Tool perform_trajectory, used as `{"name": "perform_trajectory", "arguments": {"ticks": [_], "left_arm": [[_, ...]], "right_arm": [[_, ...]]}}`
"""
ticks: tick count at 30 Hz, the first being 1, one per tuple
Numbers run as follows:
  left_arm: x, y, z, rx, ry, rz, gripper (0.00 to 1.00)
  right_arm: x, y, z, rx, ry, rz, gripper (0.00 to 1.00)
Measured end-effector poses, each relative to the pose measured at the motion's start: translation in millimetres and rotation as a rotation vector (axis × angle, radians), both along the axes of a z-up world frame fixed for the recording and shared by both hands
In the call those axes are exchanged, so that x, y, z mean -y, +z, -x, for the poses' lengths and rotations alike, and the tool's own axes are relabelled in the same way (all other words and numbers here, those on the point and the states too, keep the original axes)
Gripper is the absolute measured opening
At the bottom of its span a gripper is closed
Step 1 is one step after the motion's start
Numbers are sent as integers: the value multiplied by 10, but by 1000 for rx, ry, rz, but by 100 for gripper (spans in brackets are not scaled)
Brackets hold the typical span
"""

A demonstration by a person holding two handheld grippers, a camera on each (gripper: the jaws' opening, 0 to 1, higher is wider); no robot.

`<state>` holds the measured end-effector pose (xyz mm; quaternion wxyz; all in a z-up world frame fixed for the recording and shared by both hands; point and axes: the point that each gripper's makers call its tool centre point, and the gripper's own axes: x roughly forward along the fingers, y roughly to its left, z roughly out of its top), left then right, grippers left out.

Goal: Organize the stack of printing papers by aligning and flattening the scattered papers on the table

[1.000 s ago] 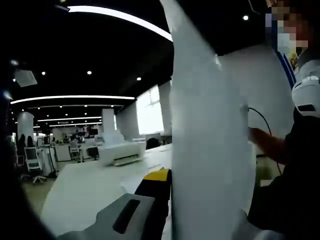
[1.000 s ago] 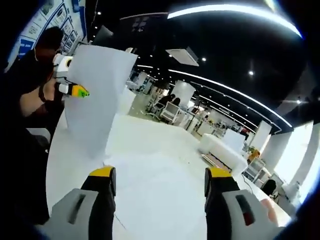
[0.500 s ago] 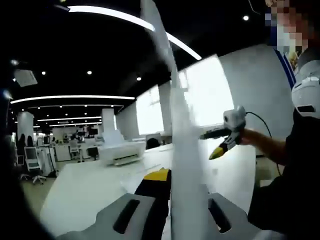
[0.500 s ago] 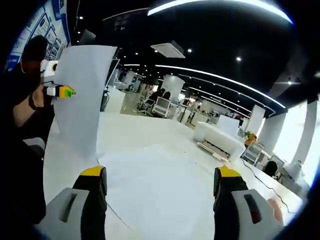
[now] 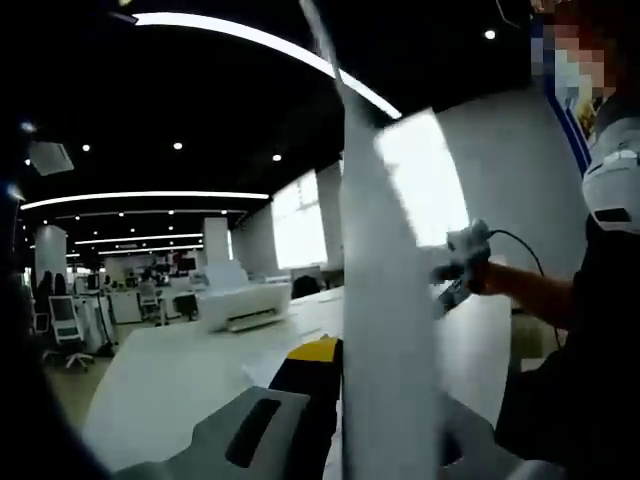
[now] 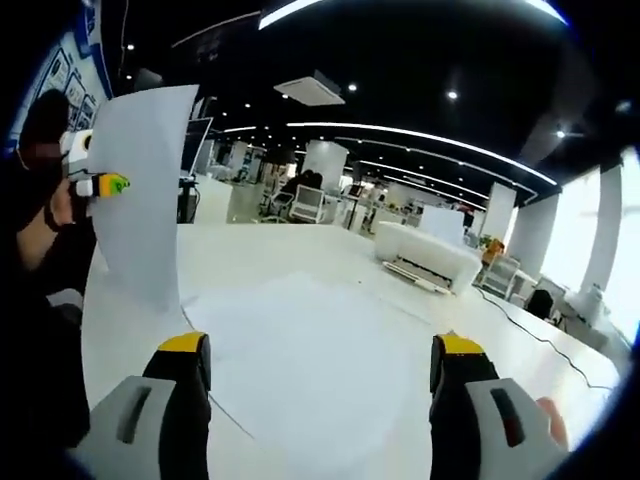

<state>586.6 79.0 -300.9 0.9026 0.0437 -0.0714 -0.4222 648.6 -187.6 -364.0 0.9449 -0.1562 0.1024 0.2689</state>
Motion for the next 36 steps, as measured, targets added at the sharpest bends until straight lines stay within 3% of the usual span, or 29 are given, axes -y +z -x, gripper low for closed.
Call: {"name": "perform_trajectory", "arguments": {"ticks": [19,36], "left_arm": [[5,-3,18,3,2,-12,6],[2,20,54,16,-7,0,6]], "right_arm": [[223,-369,-4,-92,-80,-59,86],[242,-680,-5,-166,-100,-89,87]]}}
